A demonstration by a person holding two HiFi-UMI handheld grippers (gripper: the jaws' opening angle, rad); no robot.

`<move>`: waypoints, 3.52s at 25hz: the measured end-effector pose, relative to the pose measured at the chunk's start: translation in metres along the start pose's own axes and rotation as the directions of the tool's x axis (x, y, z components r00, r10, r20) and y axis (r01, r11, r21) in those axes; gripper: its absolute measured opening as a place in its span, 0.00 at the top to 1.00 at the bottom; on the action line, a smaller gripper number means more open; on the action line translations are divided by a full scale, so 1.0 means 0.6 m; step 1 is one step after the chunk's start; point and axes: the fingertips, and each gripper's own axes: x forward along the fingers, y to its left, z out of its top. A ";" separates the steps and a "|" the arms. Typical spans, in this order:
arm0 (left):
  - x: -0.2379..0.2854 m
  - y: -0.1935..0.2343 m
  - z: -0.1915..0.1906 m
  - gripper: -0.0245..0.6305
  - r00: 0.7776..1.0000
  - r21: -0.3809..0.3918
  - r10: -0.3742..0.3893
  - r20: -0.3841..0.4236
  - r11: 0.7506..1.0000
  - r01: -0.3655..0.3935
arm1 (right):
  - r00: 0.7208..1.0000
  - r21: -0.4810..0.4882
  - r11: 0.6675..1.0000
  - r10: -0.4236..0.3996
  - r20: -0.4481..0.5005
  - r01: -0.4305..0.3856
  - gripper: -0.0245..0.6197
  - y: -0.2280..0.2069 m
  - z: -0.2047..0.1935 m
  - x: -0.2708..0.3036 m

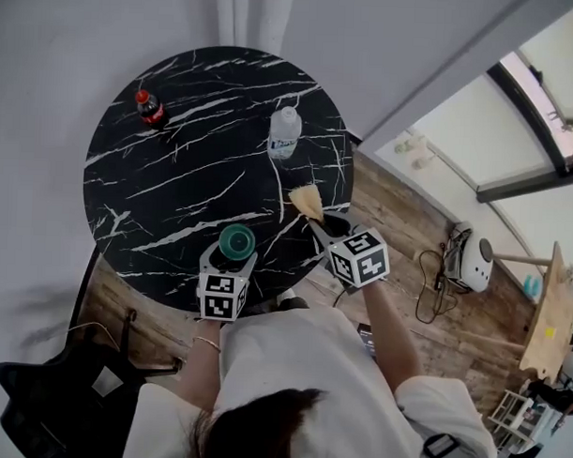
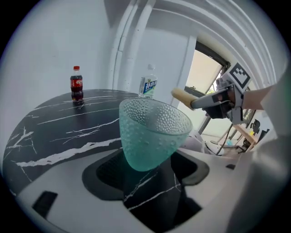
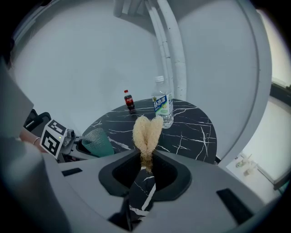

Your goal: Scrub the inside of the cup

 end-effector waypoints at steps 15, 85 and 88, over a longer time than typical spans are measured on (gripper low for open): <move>0.039 0.019 0.022 0.45 0.995 -0.023 0.099 0.026 0.995 -0.098 | 0.999 0.006 0.999 0.040 -0.016 -0.040 0.84 0.022 -0.011 -0.004; -0.075 -0.072 0.123 0.47 0.974 0.894 0.151 -0.169 0.439 0.087 | 0.957 -0.835 0.508 -0.065 -0.284 -0.213 0.85 0.174 0.031 0.011; -0.085 -0.071 0.138 0.47 0.981 0.906 0.144 -0.127 0.420 0.055 | 0.957 -0.822 0.521 -0.035 -0.289 -0.230 0.85 0.183 0.034 0.009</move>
